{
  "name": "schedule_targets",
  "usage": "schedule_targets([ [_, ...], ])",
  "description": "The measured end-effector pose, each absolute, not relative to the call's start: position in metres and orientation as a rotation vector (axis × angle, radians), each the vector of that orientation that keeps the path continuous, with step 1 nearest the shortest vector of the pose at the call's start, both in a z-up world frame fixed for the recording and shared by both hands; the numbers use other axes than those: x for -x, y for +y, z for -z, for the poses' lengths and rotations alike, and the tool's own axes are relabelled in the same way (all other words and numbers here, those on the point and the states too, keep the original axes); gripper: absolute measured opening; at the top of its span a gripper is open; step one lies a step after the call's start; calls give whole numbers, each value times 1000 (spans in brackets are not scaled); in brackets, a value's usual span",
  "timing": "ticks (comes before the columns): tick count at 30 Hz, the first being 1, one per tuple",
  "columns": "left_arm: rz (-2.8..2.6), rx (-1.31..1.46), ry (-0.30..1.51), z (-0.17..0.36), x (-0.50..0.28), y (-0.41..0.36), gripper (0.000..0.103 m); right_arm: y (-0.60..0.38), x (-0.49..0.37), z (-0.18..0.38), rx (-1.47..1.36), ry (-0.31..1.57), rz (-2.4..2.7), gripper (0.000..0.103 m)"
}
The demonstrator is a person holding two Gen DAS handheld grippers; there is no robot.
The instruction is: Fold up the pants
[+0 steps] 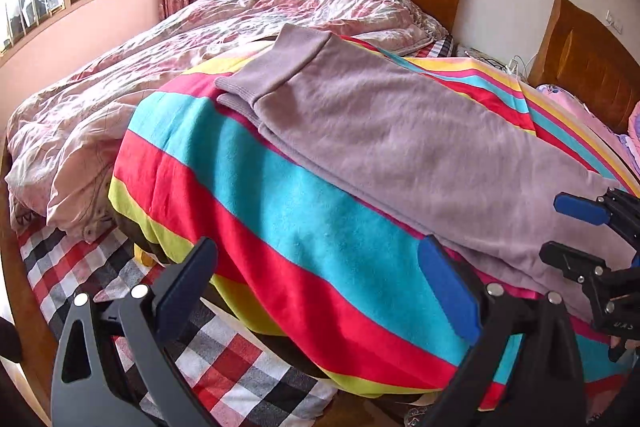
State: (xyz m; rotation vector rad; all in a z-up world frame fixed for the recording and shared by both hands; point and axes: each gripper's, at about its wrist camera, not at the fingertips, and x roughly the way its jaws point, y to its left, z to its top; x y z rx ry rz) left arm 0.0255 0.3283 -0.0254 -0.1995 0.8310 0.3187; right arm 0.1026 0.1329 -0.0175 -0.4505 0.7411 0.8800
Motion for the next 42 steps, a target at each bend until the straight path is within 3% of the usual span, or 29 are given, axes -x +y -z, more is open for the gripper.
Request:
schedule_targets([
  [3,-266,153,797,23,-44,314,100,143,-95,37,574,739,-849,57],
  [9,-345,-10,874,52,-107,310,102,126,-88,20,581,756,-917,57],
  [14,-391,62,812,36,-92,325,101,118,-87,15,524,732,-912,56],
  [19,-386,72,829,39,-86,333,101,141,-65,25,621,708,-1010,32],
  [22,-362,55,844,48,-95,331,101,143,-63,35,664,714,-973,29],
  [24,-368,42,855,54,-100,329,102,144,-64,41,696,716,-946,20],
  [30,-348,85,869,60,-99,336,102,148,-58,42,772,682,-947,7],
  [36,-367,74,876,60,-99,333,102,147,-50,46,851,659,-946,8],
  [39,-394,28,827,40,-92,321,102,142,-60,24,697,708,-1001,9],
  [40,-372,27,801,34,-90,316,102,142,-63,19,654,703,-1011,11],
  [42,-344,10,798,31,-94,305,102,149,-69,23,648,702,-1008,27],
])
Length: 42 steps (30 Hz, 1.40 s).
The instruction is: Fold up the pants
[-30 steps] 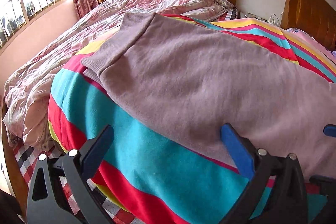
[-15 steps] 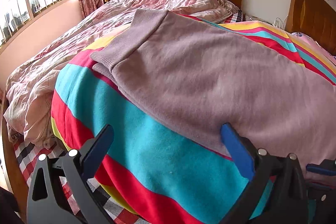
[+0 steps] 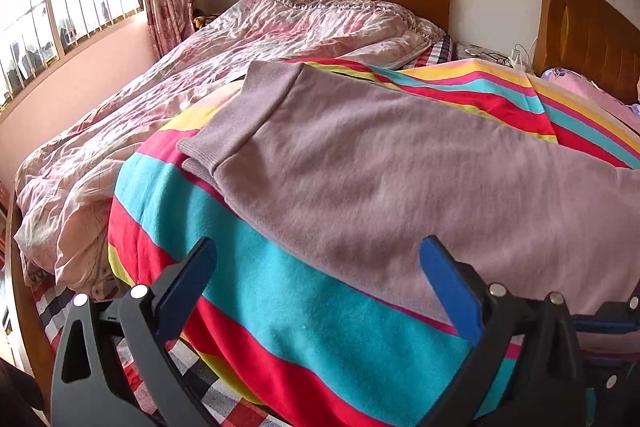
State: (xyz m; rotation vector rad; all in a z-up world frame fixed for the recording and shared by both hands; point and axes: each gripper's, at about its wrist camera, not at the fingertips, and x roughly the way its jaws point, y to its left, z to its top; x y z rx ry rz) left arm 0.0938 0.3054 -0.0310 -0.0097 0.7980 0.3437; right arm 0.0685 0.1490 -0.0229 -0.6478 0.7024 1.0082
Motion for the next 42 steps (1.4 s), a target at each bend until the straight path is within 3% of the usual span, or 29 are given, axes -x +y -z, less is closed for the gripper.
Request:
schedule_targets([
  [2,-368,-54,858,45,-108,298,102,157,-75,41,665,763,-1035,28],
  [4,-372,-52,887,58,-114,301,102,154,-76,46,641,763,-1063,35],
  [8,-410,-28,877,34,-119,307,102,136,-89,21,578,778,-1132,35],
  [10,-371,9,793,5,-130,306,102,122,-114,8,498,756,-1093,43],
  [12,-326,-3,769,-11,-159,301,102,108,-155,4,401,760,-974,62],
  [16,-321,-160,900,24,-248,288,102,91,-226,20,329,852,-770,62],
  [20,-286,-76,933,48,-272,309,102,69,-244,34,282,902,-782,64],
  [28,-281,-19,737,11,-206,302,102,88,-193,2,221,819,-876,67],
  [34,-310,2,836,43,-182,309,102,145,-142,42,548,827,-885,73],
  [36,-301,9,811,50,-175,311,102,144,-136,42,563,793,-850,79],
  [42,-301,48,803,47,-171,317,102,130,-114,42,583,790,-844,80],
])
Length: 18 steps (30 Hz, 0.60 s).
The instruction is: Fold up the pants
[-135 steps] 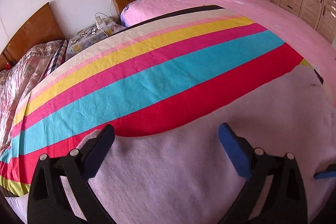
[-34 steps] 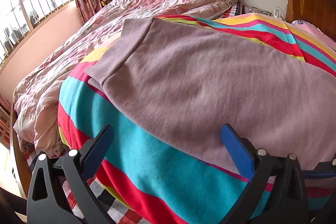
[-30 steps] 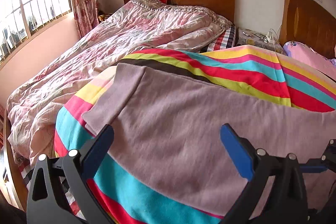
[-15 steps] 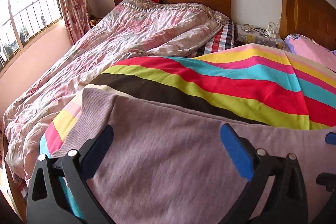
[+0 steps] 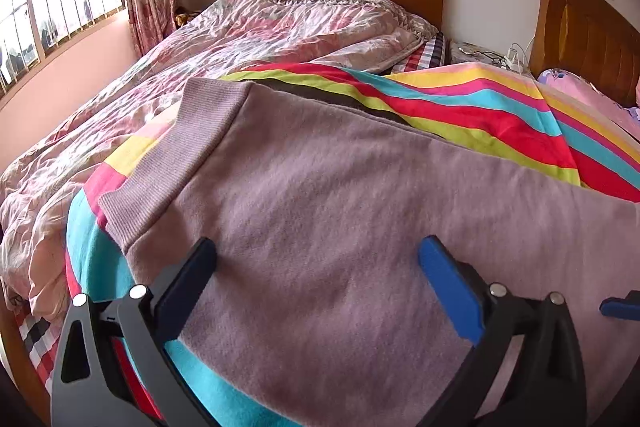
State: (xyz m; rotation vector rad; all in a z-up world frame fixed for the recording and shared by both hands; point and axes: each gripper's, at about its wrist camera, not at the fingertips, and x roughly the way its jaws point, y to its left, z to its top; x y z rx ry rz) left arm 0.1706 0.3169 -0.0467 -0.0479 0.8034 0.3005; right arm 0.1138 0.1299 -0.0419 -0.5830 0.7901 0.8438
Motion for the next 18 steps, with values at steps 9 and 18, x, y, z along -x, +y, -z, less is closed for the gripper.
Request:
schedule_targets([
  [9,-318,121,787,42,-139,332,102,106,-129,17,461,773,-799,81],
  [18,-150,683,597,41,-87,413,101,16,-186,17,284,811,-497,86],
])
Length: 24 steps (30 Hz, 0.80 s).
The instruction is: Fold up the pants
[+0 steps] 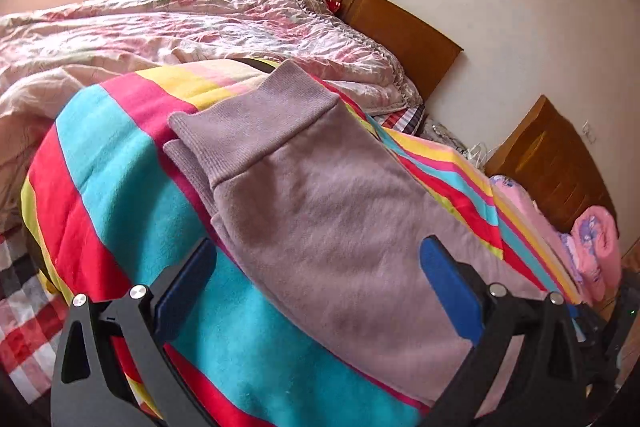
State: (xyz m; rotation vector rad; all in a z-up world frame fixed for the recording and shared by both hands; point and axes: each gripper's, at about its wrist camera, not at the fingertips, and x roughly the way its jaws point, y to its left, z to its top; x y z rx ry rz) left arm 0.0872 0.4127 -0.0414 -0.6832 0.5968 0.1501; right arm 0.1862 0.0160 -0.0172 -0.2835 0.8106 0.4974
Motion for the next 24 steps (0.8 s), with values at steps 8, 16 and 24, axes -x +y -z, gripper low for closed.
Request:
schedule_targets([
  [8,-103,1069,506,66,-71,489,89,6,-191,42,246,871,-508,87],
  [16,-141,1101,561,65,-122,495,68,3,-192,42,223,881,-520,87],
  [24,-207,913,412,-6,-111,455,10,-7,-193,37,168,863,-537,87],
])
